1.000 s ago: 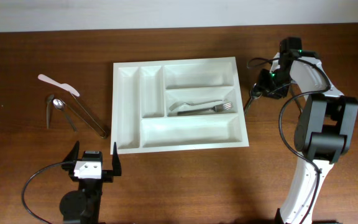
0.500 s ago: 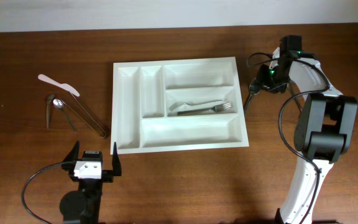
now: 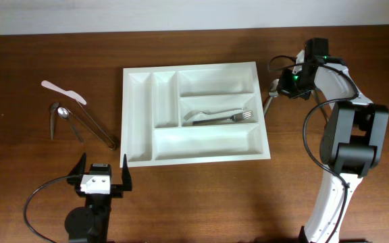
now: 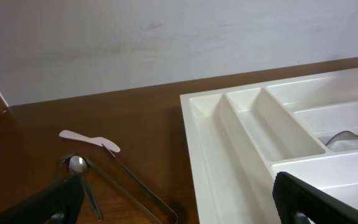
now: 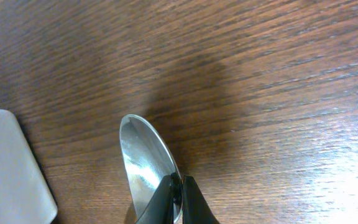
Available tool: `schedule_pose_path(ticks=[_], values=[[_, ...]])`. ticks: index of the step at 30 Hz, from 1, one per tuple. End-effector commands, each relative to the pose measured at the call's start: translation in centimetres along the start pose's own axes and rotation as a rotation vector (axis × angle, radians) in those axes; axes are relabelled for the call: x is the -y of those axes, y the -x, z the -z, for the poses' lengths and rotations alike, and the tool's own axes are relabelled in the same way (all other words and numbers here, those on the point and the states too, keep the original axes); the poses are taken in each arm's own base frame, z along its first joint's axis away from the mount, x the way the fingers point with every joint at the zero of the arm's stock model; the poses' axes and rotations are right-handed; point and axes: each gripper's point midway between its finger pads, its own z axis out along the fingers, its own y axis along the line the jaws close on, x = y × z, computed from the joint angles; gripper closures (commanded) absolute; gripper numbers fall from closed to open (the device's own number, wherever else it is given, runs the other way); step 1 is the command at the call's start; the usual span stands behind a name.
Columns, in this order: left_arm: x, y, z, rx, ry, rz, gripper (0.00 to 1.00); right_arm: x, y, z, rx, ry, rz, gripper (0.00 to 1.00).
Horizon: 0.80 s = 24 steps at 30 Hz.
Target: Pack container
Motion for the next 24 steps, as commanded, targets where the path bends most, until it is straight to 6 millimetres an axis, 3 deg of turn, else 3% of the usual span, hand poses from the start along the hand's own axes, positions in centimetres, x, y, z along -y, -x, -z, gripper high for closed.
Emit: schedule_pose_path(ticks=[1, 12, 24], values=[[0.0, -0.1, 0.0, 0.002, 0.003, 0.012, 0.01, 1.1, -1.1, -1.3, -0.038, -0.032, -0.015, 0.96], [0.0, -0.1, 0.0, 0.002, 0.003, 0.012, 0.01, 1.5, -0.8, -1.2, -0.027, -0.038, 0.005, 0.96], [0.0, -0.1, 0.0, 0.002, 0.003, 0.012, 0.01, 8.9, 0.3, 0.6, 0.004, -0.192, -0.075, 0.96]])
